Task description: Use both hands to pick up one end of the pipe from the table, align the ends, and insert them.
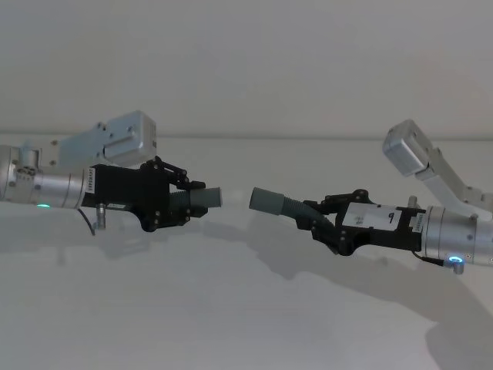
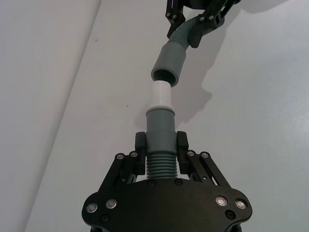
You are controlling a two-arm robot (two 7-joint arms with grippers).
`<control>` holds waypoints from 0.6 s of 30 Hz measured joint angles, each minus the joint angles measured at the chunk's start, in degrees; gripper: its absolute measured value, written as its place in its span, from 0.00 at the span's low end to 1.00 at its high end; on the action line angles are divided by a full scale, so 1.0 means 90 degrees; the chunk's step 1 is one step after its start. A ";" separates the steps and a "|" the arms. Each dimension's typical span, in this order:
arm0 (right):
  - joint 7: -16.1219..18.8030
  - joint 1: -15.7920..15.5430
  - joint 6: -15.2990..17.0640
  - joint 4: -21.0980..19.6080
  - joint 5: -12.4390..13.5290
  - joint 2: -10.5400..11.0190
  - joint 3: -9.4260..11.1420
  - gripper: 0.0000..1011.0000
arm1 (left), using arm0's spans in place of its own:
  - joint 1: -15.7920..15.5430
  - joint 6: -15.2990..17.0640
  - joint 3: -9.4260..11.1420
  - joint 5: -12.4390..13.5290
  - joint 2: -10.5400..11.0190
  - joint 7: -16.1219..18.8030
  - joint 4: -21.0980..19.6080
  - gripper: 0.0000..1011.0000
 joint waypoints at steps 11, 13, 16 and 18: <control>0.0000 0.0061 -0.0017 0.0039 0.0039 0.0001 -0.0075 0.26 | -0.0022 -0.0020 0.0020 -0.0045 -0.0001 -0.0009 0.0008 0.36; 0.0000 0.0071 -0.0020 0.0046 0.0045 -0.0002 -0.0085 0.26 | -0.0027 -0.0021 0.0024 -0.0050 -0.0004 -0.0012 0.0017 0.36; -0.0001 0.0094 -0.0028 0.0056 0.0055 -0.0009 -0.0106 0.26 | -0.0045 -0.0025 0.0035 -0.0062 -0.0016 -0.0030 0.0049 0.36; -0.0001 0.0112 -0.0041 0.0064 0.0065 -0.0013 -0.0121 0.26 | -0.0054 -0.0026 0.0041 -0.0068 -0.0023 -0.0037 0.0064 0.36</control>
